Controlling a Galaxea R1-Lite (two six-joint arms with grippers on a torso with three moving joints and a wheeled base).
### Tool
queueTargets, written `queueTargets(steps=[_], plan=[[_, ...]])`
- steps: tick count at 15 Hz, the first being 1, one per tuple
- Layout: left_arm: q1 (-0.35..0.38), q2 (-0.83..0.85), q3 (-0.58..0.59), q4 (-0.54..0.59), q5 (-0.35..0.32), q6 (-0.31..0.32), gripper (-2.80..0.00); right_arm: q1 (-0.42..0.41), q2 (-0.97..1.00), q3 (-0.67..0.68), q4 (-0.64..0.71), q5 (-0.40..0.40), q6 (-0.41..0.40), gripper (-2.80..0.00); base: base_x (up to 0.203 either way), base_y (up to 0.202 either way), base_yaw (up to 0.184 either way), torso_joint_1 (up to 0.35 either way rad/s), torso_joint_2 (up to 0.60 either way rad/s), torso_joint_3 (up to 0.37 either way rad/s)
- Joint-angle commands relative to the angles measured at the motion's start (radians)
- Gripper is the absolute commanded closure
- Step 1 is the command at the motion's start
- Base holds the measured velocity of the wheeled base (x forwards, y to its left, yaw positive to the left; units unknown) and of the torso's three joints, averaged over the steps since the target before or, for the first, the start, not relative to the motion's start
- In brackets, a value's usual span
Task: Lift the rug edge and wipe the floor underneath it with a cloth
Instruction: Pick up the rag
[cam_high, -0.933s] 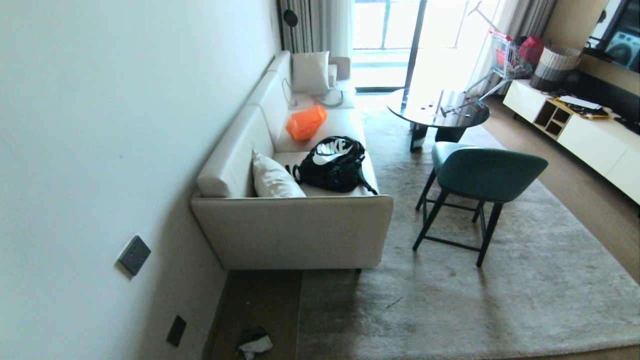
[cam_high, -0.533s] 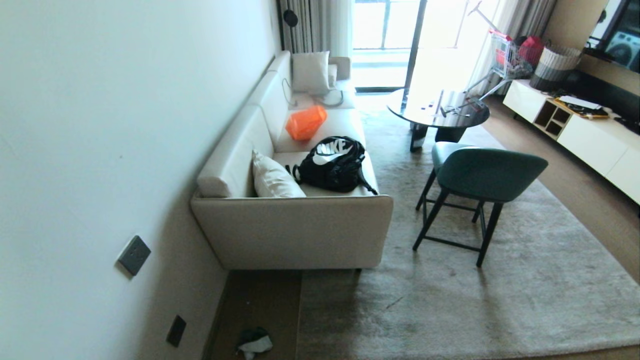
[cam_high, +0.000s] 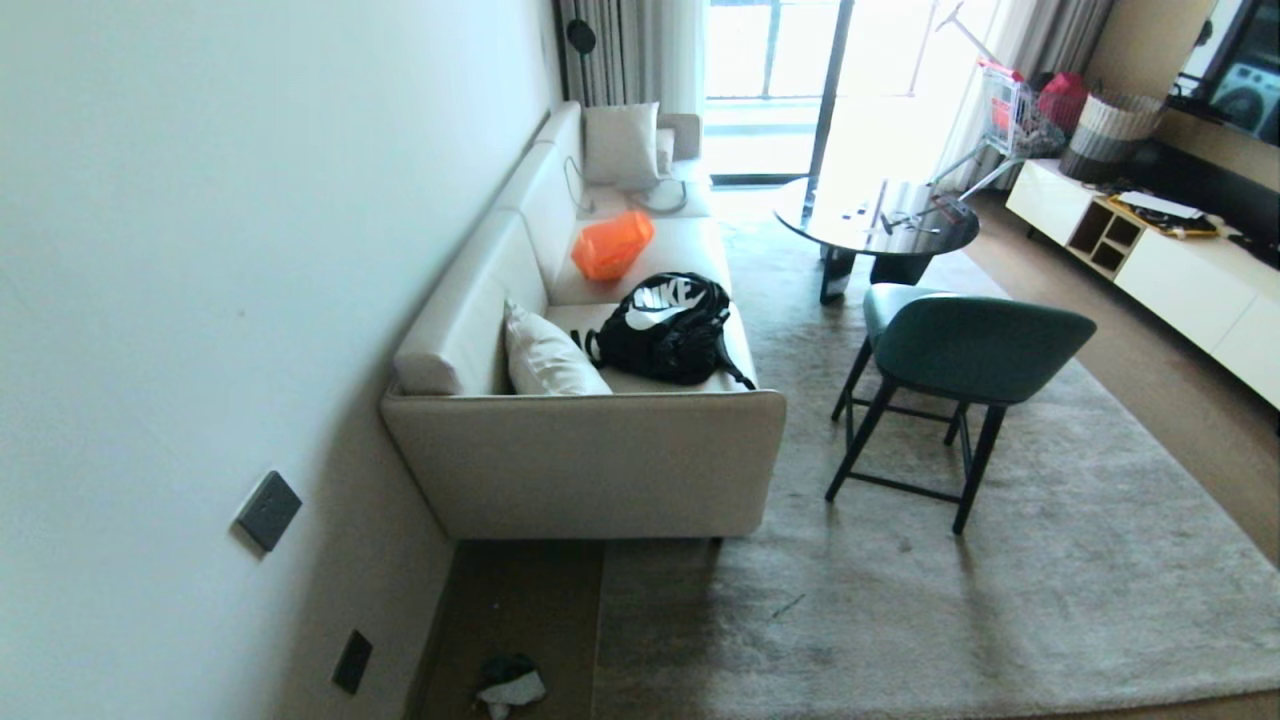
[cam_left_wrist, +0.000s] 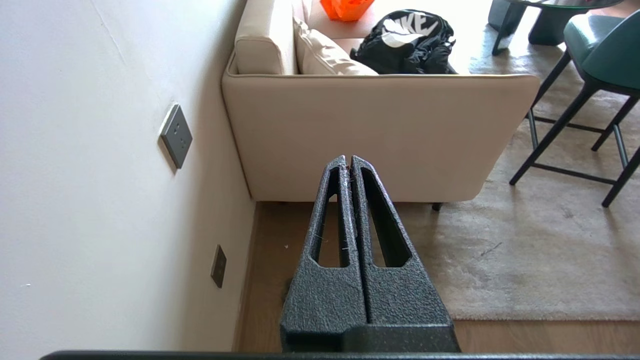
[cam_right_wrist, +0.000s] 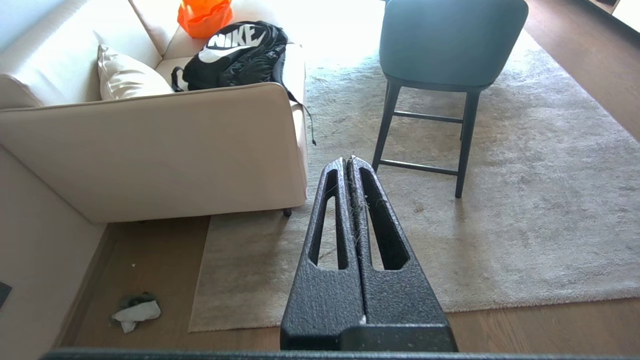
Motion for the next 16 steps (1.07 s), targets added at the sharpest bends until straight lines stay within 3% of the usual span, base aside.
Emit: queueTargets(steps=[1, 16], plan=[[0.0, 0.0, 0.0, 0.0, -0.001, 0.0, 0.0, 0.0, 0.002, 0.0, 0.0, 0.0, 0.0, 0.0, 0.0, 0.0, 0.0, 0.0, 0.0, 0.0], [0.0, 0.0, 0.0, 0.0, -0.001, -0.001, 0.0, 0.0, 0.002, 0.0, 0.0, 0.0, 0.0, 0.0, 0.0, 0.0, 0.0, 0.0, 0.0, 0.0]])
